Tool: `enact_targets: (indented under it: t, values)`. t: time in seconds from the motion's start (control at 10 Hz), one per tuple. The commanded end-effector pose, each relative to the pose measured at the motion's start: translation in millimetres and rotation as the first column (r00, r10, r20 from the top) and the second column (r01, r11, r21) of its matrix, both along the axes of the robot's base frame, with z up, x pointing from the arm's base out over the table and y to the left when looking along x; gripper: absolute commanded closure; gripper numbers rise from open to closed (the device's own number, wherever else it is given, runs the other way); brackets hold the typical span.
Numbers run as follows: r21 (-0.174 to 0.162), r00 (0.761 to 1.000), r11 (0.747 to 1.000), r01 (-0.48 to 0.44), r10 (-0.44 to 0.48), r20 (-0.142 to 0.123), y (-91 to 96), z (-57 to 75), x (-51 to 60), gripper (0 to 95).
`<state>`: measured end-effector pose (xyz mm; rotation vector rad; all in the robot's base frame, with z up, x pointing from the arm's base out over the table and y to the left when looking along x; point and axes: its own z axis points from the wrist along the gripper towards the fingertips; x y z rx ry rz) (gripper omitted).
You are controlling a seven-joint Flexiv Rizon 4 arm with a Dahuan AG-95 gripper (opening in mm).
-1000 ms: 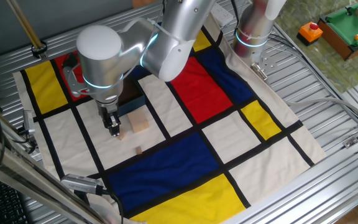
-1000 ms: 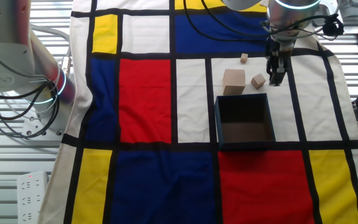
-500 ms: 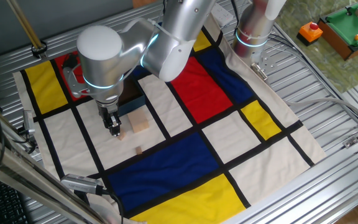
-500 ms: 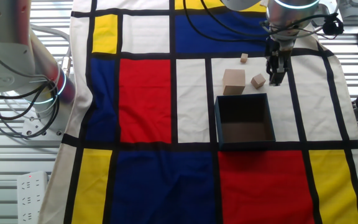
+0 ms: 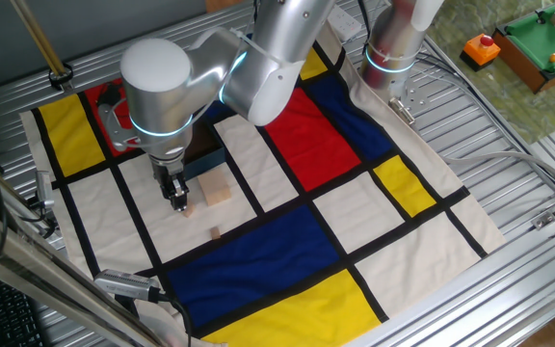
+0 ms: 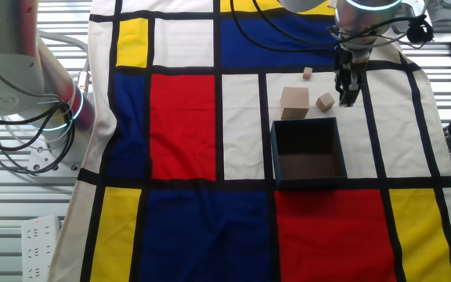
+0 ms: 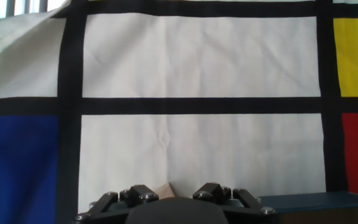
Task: Take everything out of the gift box
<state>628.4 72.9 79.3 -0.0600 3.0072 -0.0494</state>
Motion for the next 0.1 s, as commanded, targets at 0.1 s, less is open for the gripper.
enact_targets:
  t: [0.1]
  values:
    - [0.0,1.0,1.0,0.0,0.0,0.004,0.5,0.0,0.3,38.0]
